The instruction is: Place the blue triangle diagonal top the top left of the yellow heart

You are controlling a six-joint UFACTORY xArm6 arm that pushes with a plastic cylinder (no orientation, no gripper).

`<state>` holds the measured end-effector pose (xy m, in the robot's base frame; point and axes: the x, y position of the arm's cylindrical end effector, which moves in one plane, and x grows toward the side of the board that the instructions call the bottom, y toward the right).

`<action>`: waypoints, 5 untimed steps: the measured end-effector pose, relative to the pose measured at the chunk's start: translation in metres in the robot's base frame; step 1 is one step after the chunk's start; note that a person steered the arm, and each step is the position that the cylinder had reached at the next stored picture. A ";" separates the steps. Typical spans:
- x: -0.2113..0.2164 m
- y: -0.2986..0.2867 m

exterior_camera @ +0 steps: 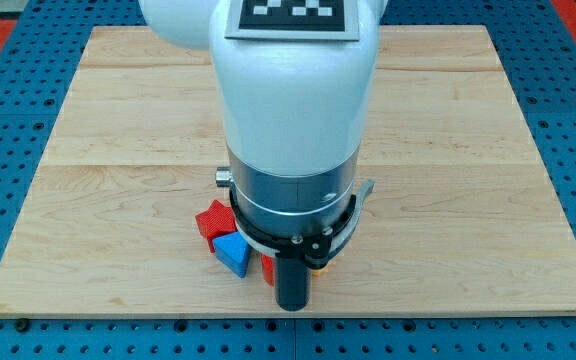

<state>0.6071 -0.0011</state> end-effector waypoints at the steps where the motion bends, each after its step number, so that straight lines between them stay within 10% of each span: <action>1: -0.005 0.000; 5: -0.038 -0.046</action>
<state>0.5693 -0.0475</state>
